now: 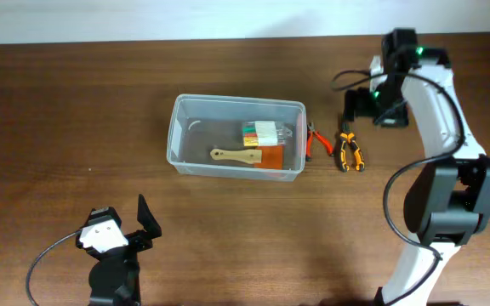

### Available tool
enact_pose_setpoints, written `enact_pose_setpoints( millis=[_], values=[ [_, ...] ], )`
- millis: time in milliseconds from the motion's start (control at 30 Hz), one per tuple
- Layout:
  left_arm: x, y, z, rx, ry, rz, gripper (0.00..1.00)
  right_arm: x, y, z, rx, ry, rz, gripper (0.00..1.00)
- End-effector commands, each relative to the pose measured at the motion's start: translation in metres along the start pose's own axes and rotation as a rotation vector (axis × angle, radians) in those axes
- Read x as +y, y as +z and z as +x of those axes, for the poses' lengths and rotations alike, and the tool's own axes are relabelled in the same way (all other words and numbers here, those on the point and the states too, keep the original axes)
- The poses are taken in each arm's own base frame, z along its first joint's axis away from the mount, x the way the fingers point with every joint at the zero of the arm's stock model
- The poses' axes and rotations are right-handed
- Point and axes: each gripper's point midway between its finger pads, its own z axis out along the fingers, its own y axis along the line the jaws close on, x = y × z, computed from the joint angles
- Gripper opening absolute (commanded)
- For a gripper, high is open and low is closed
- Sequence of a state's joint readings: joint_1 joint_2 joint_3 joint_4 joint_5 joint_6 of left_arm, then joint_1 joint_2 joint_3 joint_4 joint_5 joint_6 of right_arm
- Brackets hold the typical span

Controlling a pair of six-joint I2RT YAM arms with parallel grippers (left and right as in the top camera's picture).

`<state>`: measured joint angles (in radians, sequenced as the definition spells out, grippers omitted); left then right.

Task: Pack container
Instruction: 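Grasp the orange-black pliers with the right gripper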

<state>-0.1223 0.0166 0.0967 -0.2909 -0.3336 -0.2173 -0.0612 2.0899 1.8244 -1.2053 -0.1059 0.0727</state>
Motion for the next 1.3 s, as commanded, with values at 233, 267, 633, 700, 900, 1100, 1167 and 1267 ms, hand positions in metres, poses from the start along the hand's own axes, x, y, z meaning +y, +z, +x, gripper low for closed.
enact_pose_setpoints(
  millis=[233, 267, 633, 700, 900, 1100, 1167, 1267],
  values=[
    [0.000, 0.000, 0.001, 0.000, 0.010, 0.001, 0.99, -0.034, 0.067, 0.052, 0.128, 0.039, 0.048, 0.68],
    [0.000, 0.000, 0.001, 0.000, 0.010, 0.001, 0.99, -0.035, 0.072, 0.054, 0.129, 0.039, 0.049, 0.68],
    [0.000, 0.000, 0.001, 0.000, 0.010, 0.000, 0.99, -0.038, 0.096, 0.062, 0.107, 0.038, 0.047, 0.37],
    [0.000, 0.000, 0.001, 0.000, 0.010, 0.001, 0.99, -0.038, 0.098, 0.064, 0.110, 0.039, 0.047, 0.29],
    [0.000, 0.000, 0.001, 0.000, 0.010, 0.000, 0.99, -0.038, 0.092, 0.062, 0.107, 0.044, 0.048, 0.04],
    [0.000, 0.000, 0.001, 0.000, 0.010, 0.000, 0.99, -0.029, 0.009, 0.019, -0.025, 0.036, 0.039, 0.04],
    [0.000, 0.000, 0.001, 0.000, 0.010, 0.000, 0.99, -0.016, -0.032, 0.002, -0.105, 0.017, 0.012, 0.04],
    [0.000, 0.000, 0.001, 0.000, 0.010, 0.001, 0.99, 0.014, -0.097, -0.016, -0.231, -0.062, -0.035, 0.04]
  ],
)
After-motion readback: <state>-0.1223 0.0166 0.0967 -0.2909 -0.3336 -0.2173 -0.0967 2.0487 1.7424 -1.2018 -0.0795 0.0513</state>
